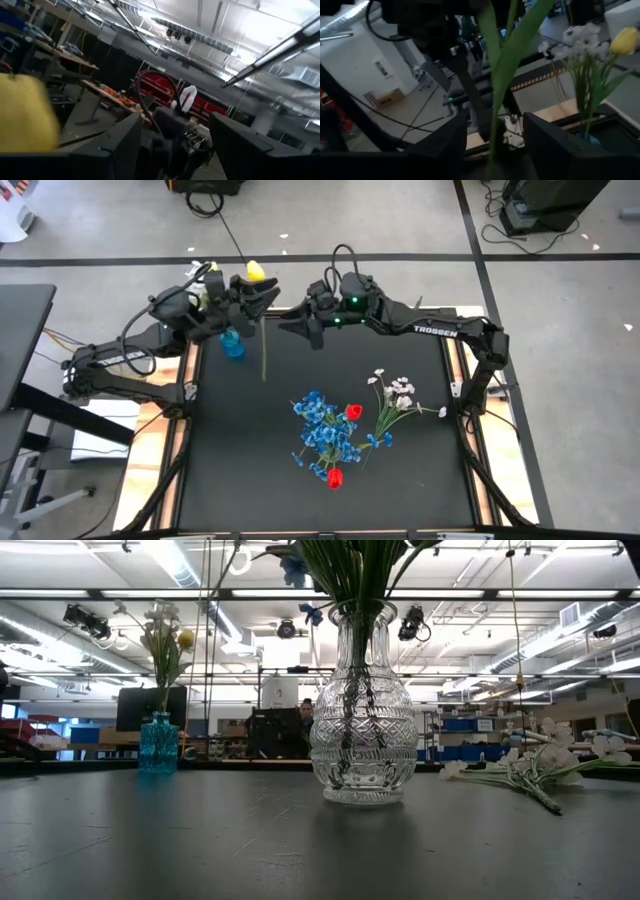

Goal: Sort flowers into vase by color
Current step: Put the yellow flower into the blue vase

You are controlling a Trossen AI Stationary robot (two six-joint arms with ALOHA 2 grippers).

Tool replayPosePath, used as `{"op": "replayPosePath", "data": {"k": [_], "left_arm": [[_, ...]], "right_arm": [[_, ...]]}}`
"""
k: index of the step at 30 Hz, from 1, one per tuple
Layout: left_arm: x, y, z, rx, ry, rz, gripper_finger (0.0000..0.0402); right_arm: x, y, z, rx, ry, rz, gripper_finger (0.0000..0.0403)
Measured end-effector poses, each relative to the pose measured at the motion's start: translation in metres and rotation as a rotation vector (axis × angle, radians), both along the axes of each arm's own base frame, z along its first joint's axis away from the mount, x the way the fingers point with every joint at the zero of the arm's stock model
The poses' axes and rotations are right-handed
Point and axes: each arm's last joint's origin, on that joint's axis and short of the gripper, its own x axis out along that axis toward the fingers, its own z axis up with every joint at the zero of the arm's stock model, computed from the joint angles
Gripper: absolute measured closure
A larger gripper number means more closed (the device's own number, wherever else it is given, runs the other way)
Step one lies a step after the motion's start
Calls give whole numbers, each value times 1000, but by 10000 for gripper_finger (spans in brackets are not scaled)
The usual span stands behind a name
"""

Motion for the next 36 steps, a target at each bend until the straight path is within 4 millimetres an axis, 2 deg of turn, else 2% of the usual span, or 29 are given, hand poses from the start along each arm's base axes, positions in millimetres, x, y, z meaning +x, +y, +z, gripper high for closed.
{"op": "replayPosePath", "data": {"k": [9, 15, 20, 30, 36], "left_arm": [[8, 2, -1, -61, -47, -27, 166], [15, 2, -2, -63, -73, -39, 166], [17, 1, -3, -66, -70, -43, 166], [19, -2, -3, -77, -84, -64, 166], [19, -6, -1, -73, -97, -81, 166]], "right_arm": [[3, 0, 9, -61, -137, 0, 197], [21, -2, -15, 39, -103, 50, 197], [22, 4, -13, 11, -123, 88, 198], [23, 2, -14, 6, -111, -42, 228], [24, 5, -16, 7, -90, -48, 227]]}}
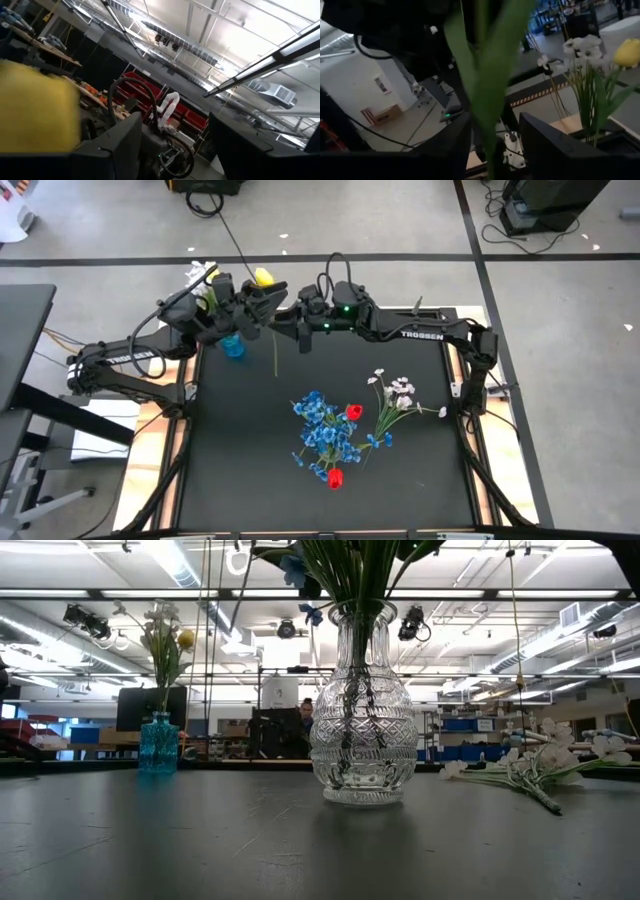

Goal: Sort flowers into vase by color
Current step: Put the yellow flower into the blue vase

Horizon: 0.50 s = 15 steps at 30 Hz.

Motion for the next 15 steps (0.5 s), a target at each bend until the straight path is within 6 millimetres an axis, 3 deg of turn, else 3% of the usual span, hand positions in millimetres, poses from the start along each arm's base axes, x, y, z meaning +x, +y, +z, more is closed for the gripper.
{"op": "replayPosePath", "data": {"k": [6, 8, 12, 15], "left_arm": [[4, -5, -2, 8, 11, -19, 166], [6, -5, -3, 5, 21, -19, 166], [14, -4, -9, 0, 49, -7, 166], [20, -4, -13, 21, 81, -2, 166]], "right_arm": [[2, 8, 2, -65, -23, 34, 236], [1, 9, 3, -86, -39, 71, 266], [1, 10, 4, -99, -42, 108, 373], [0, 7, 2, -39, -15, 56, 382]]}}
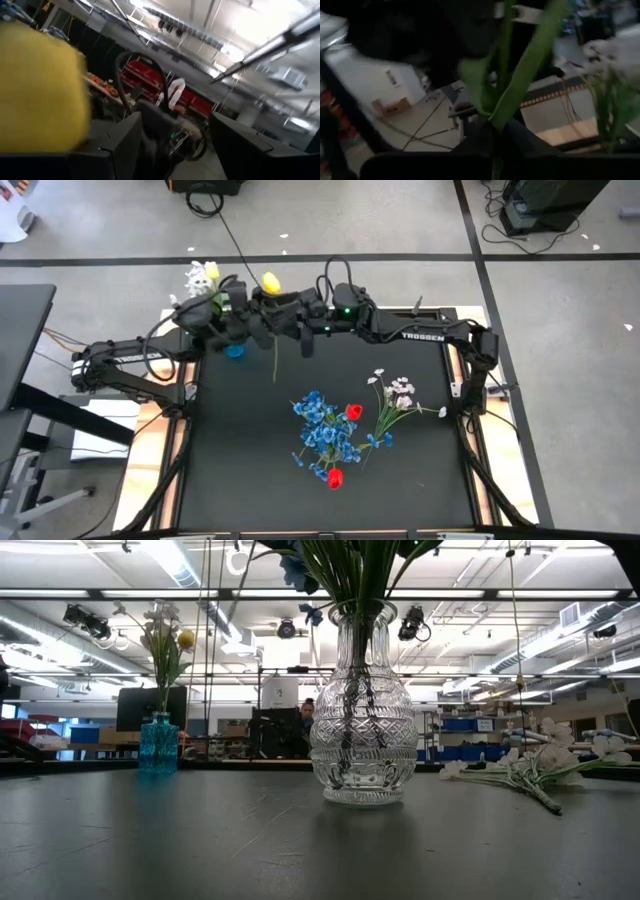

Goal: Sort flowers into vase by color
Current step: Put the yellow flower into the blue vase

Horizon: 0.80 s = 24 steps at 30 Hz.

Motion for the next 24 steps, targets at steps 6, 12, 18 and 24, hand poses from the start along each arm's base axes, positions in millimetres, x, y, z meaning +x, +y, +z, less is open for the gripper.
{"op": "replayPosePath", "data": {"k": [6, 12, 18, 24], "left_arm": [[-14, -2, -4, 114, 167, 50, 166], [-51, -5, 0, 96, 272, 148, 166], [-70, -6, 1, 76, 318, 209, 166], [-32, -2, -23, 114, 467, 125, 166]], "right_arm": [[-13, -17, 10, 91, 16, -150, 382], [-36, -34, 26, 121, 45, -326, 382], [-45, -48, 29, 67, 43, -192, 382], [-42, -40, 27, -21, 41, 18, 382]]}}
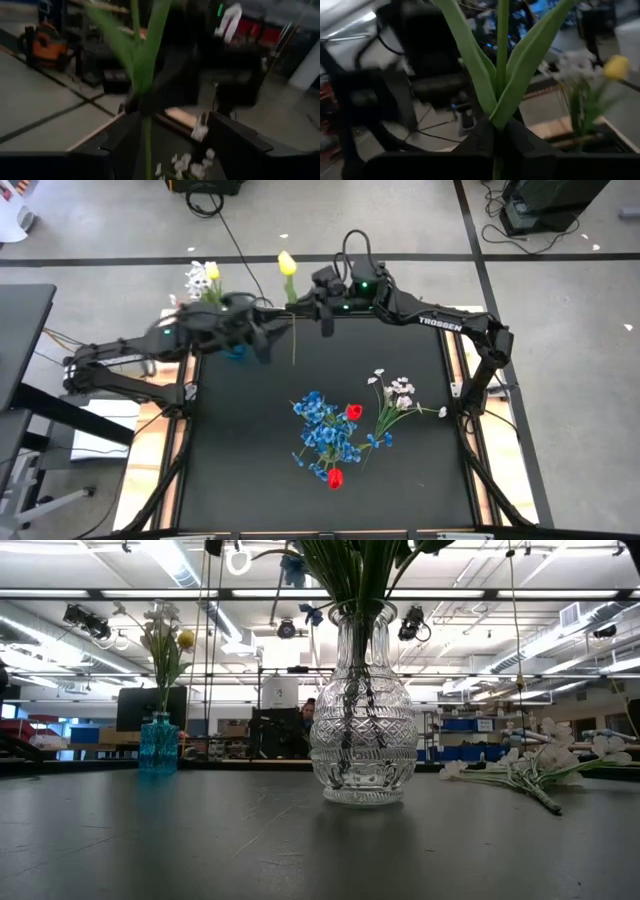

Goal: Sort flowers into vase by color
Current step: Put the yellow flower into the blue vase

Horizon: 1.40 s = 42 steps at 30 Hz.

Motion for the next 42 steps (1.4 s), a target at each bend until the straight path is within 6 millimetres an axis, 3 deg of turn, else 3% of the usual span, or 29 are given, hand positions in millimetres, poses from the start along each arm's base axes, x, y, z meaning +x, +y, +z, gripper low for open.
{"op": "replayPosePath", "data": {"k": [6, 13, 26, 33, 37, 42], "left_arm": [[31, 5, -21, -13, 81, -19, 166], [35, 5, -19, -7, 55, -47, 179], [29, 5, -16, -3, 50, -31, 335], [29, 4, -17, 36, 82, -43, 392], [26, 5, -16, 105, 114, 16, 396], [8, 10, -19, 149, 234, 327, 398]], "right_arm": [[-1, 4, 7, -37, -65, 114, 383], [0, 7, 4, -15, -35, 155, 383], [0, 8, 3, 5, -26, 176, 383], [0, 9, 3, 25, -21, 201, 383], [-4, 4, 6, 23, -25, 195, 329], [-31, -17, 26, 14, -60, 116, 230]]}}
